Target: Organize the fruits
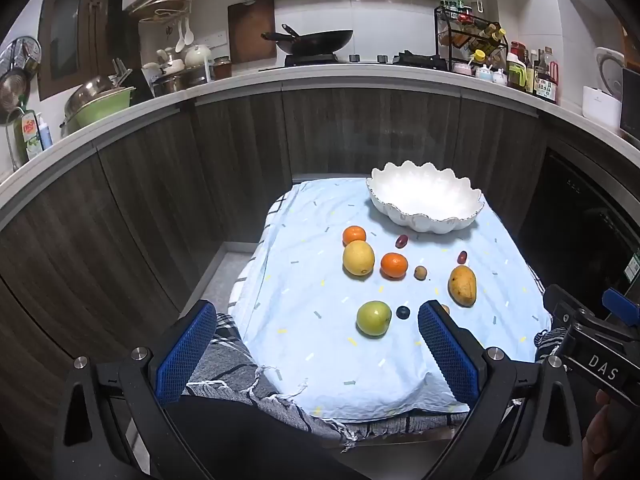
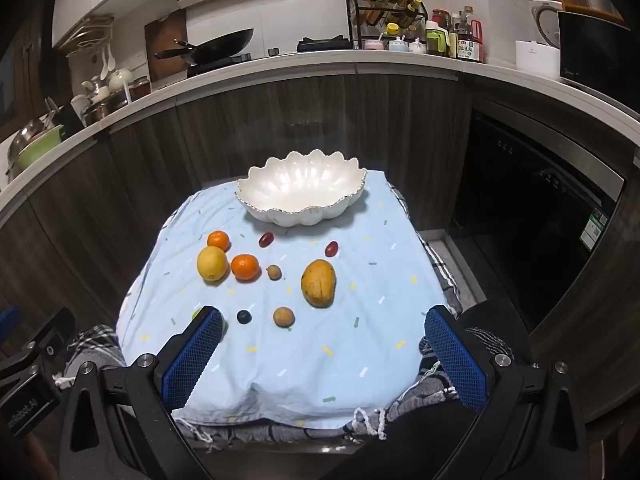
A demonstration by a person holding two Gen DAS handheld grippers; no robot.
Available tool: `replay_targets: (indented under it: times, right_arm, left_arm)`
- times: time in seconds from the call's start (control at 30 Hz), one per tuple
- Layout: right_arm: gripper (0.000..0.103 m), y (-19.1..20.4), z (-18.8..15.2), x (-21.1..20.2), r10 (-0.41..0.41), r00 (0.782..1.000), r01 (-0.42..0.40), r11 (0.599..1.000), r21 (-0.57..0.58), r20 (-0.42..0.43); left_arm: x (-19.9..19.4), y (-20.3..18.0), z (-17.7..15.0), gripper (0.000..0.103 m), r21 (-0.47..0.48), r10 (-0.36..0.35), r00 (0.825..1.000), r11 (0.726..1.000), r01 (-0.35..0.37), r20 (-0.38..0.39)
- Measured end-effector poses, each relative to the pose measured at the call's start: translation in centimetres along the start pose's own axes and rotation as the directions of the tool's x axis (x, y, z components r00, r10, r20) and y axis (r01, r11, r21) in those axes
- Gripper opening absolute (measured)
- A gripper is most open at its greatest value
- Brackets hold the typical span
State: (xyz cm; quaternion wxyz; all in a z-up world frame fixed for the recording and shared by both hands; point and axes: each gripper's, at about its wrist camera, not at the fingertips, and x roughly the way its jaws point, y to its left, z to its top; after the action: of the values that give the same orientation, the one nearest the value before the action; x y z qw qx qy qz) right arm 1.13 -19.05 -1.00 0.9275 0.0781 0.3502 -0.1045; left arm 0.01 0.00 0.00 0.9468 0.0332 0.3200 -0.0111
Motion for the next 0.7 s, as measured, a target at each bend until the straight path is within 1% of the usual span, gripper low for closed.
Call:
replay_targets:
  times: [0.27, 0.7]
  right_arm:
    - [0.102, -0.07, 0.01, -0.11, 0.004, 1.000, -0.004, 1.000, 0.004, 0.006]
    - [0.102, -0.13, 0.08, -0.16, 0.004, 1.000, -0.005, 1.000, 0.006, 0.008]
  left_arm:
    - [0.24, 0.11, 0.02, 0.103, 0.000, -0.008, 1.000, 1.000, 0.008, 0.000]
    - [0.14, -0.01, 0.01, 0.103, 0.002, -0.002, 1.000, 1.000, 0.002, 0.003]
